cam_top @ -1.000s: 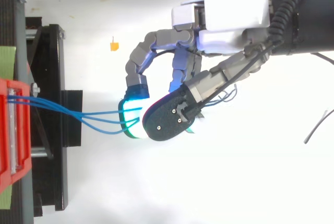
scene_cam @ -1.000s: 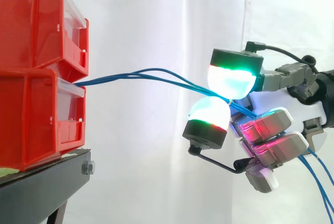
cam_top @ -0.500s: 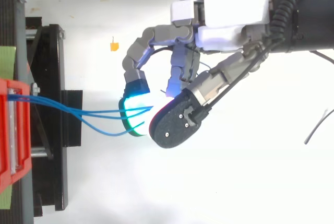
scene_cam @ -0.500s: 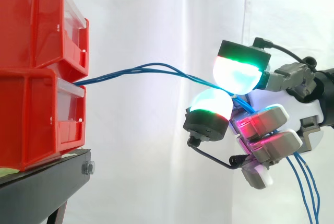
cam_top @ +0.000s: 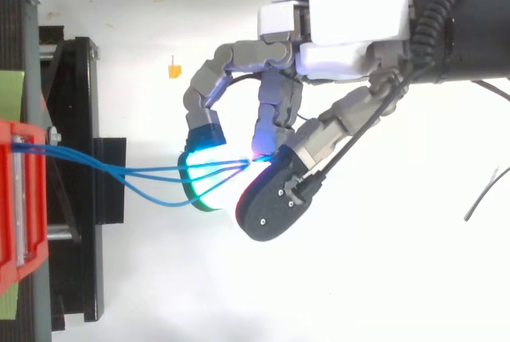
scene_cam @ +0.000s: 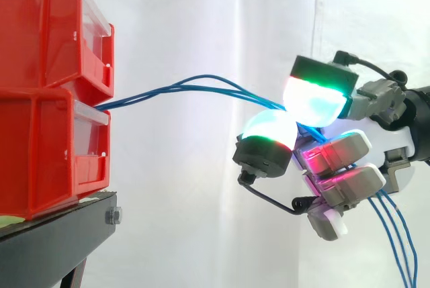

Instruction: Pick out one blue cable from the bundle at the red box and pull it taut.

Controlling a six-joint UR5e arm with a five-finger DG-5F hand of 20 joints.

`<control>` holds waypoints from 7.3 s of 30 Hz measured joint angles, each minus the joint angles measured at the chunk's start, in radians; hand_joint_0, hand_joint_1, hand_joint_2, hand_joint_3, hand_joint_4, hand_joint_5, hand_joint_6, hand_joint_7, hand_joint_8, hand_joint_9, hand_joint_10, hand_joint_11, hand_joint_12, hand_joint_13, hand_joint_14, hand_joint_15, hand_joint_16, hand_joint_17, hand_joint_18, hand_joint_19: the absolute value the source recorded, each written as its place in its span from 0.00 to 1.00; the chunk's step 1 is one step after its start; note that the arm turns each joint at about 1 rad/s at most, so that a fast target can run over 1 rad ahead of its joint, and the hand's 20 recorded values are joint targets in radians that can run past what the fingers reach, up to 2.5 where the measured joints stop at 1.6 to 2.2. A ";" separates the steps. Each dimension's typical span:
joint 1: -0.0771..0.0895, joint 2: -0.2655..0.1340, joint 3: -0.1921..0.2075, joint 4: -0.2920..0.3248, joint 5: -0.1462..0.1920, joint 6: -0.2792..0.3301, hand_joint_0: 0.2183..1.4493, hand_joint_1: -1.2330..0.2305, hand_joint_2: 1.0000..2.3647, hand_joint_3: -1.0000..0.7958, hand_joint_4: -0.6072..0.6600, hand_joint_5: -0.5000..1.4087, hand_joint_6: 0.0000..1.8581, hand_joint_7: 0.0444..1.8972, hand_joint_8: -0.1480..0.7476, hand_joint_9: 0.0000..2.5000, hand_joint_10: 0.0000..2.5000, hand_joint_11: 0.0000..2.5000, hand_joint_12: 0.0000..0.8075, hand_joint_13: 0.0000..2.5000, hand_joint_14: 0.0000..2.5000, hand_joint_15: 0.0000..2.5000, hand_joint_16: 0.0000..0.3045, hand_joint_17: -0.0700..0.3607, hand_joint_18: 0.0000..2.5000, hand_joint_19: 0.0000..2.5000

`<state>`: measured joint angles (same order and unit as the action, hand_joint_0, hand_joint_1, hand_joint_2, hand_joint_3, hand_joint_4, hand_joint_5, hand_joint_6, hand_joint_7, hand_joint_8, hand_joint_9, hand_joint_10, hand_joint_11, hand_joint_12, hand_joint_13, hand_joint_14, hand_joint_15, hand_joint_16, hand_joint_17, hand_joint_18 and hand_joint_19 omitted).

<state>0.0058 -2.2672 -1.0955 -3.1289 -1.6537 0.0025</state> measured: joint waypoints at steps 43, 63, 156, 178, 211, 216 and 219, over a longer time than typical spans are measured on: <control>0.011 0.000 0.000 0.027 0.032 -0.001 0.36 0.31 0.01 0.39 0.48 0.20 0.49 0.49 0.50 0.57 0.01 0.38 0.46 0.52 0.01 0.34 0.17 0.44 0.38 0.25; 0.012 0.000 0.000 0.046 0.032 0.000 0.45 0.22 0.00 0.28 0.33 0.21 0.50 0.62 0.48 0.59 0.01 0.38 0.44 0.51 0.01 0.33 0.16 0.42 0.38 0.22; 0.017 0.000 0.008 0.046 0.034 -0.002 0.49 0.18 0.00 0.28 0.21 0.21 0.51 0.60 0.36 0.55 0.01 0.33 0.37 0.47 0.01 0.26 0.09 0.30 0.34 0.16; 0.017 0.000 0.008 0.048 0.034 -0.001 0.52 0.20 0.00 0.29 0.30 0.16 0.51 0.44 0.33 0.44 0.01 0.30 0.33 0.39 0.01 0.22 0.07 0.27 0.25 0.12; 0.019 0.000 0.014 0.044 0.034 -0.001 0.48 0.18 0.00 0.28 0.27 0.19 0.50 0.50 0.37 0.52 0.01 0.32 0.38 0.41 0.01 0.22 0.10 0.31 0.32 0.14; 0.019 0.000 0.014 0.047 0.033 -0.001 0.41 0.19 0.00 0.28 0.33 0.18 0.50 0.42 0.36 0.50 0.01 0.31 0.37 0.40 0.01 0.22 0.10 0.32 0.32 0.15; 0.019 0.000 0.014 0.048 0.033 -0.001 0.36 0.22 0.00 0.28 0.37 0.18 0.48 0.40 0.38 0.51 0.01 0.32 0.38 0.41 0.01 0.22 0.10 0.32 0.32 0.16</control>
<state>0.0243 -2.2671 -1.0815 -3.0813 -1.6202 0.0014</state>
